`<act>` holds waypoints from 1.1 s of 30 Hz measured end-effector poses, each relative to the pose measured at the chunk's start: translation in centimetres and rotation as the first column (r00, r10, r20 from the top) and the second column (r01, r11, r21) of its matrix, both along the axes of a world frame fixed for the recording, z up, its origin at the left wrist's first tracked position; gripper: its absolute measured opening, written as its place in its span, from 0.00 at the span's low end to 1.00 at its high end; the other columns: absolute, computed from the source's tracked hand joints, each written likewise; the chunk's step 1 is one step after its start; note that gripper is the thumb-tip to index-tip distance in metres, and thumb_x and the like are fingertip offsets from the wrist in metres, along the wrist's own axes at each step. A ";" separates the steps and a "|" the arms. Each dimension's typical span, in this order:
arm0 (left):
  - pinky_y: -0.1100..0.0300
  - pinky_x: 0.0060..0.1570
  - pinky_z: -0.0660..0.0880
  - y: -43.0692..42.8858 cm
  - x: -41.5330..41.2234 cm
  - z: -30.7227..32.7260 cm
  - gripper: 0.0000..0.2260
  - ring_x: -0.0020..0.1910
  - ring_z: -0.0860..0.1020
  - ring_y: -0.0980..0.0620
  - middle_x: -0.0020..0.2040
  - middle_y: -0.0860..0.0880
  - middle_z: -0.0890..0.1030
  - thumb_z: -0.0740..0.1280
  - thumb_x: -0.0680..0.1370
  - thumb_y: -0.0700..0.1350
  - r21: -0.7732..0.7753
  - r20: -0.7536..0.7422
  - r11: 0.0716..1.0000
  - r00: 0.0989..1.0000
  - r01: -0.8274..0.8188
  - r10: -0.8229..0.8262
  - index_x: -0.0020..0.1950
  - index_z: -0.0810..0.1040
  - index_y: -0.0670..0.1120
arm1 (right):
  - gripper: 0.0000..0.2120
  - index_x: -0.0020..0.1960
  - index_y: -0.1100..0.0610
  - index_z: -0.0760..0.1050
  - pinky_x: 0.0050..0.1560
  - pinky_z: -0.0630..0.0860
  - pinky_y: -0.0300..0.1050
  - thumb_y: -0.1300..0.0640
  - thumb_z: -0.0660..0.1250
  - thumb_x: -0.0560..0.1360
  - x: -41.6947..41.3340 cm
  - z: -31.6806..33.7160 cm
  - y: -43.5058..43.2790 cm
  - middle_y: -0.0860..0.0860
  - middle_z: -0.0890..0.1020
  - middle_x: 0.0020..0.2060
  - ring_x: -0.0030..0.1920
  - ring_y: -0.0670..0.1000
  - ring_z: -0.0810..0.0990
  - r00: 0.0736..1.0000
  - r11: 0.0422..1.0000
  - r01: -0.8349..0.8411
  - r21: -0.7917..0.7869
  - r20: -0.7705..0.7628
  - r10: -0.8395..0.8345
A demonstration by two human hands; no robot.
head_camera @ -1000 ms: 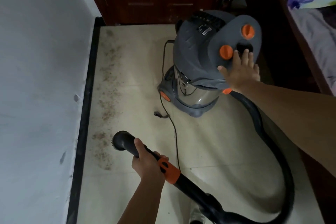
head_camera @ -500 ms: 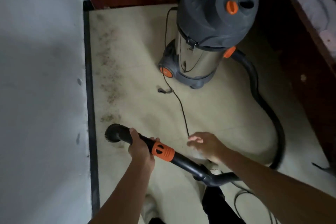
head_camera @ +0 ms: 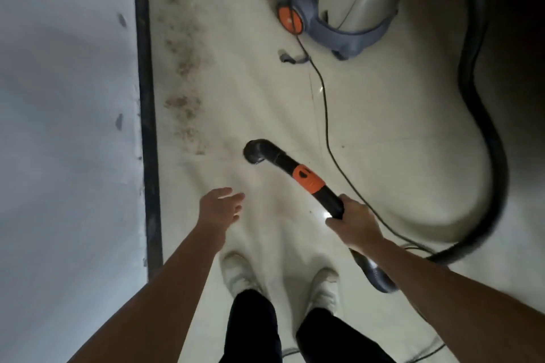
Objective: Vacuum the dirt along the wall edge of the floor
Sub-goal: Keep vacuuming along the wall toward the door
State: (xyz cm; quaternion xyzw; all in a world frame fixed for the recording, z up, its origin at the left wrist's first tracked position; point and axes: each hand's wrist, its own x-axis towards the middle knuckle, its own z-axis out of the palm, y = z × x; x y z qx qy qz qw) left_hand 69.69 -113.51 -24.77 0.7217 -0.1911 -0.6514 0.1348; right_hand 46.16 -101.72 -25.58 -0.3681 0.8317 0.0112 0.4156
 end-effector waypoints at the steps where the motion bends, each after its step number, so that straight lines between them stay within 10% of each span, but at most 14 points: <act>1: 0.52 0.47 0.76 1.4 0.5 -2.5 0.10 0.42 0.81 0.45 0.45 0.42 0.84 0.69 0.76 0.37 -0.029 0.087 0.995 0.992 0.098 -0.095 0.56 0.75 0.42 | 0.10 0.46 0.52 0.71 0.38 0.73 0.46 0.52 0.70 0.69 -0.9 -1.9 1.5 0.51 0.79 0.35 0.40 0.59 0.79 0.997 0.998 0.067 0.008 -0.026 -0.067; 6: 0.55 0.65 0.68 6.6 1.2 -14.8 0.18 0.65 0.74 0.43 0.65 0.42 0.77 0.69 0.76 0.48 0.069 0.448 0.783 0.682 0.618 -0.578 0.64 0.76 0.41 | 0.10 0.47 0.52 0.71 0.37 0.68 0.45 0.53 0.71 0.70 -4.5 -11.7 9.0 0.49 0.75 0.33 0.36 0.56 0.74 0.964 0.976 0.210 0.058 -0.180 -0.197; 14: 0.52 0.62 0.68 7.0 4.3 -28.0 0.19 0.62 0.74 0.40 0.64 0.38 0.73 0.62 0.80 0.49 0.022 0.637 0.558 0.419 0.830 -0.648 0.68 0.71 0.41 | 0.08 0.44 0.51 0.74 0.40 0.81 0.51 0.54 0.70 0.66 -5.4 -24.0 7.7 0.54 0.82 0.33 0.34 0.58 0.82 0.889 0.886 0.426 -0.183 -0.100 -0.447; 22: 0.46 0.61 0.68 1.8 7.1 -34.4 0.18 0.64 0.69 0.37 0.68 0.38 0.69 0.64 0.79 0.45 -0.079 0.807 0.441 0.317 0.894 -0.498 0.67 0.71 0.40 | 0.07 0.44 0.57 0.76 0.34 0.81 0.47 0.58 0.71 0.68 -7.7 -27.3 -2.8 0.58 0.82 0.34 0.28 0.55 0.79 0.915 0.861 0.395 -0.320 0.057 -0.399; 33: 0.53 0.62 0.69 -0.7 12.9 -35.6 0.17 0.66 0.69 0.42 0.70 0.41 0.68 0.60 0.81 0.49 -0.089 0.873 0.293 0.216 0.952 -0.436 0.66 0.71 0.41 | 0.06 0.41 0.58 0.73 0.26 0.74 0.41 0.61 0.70 0.68 0.3 -27.4 -8.7 0.55 0.80 0.30 0.24 0.51 0.77 0.980 0.949 -0.026 -0.315 0.179 0.086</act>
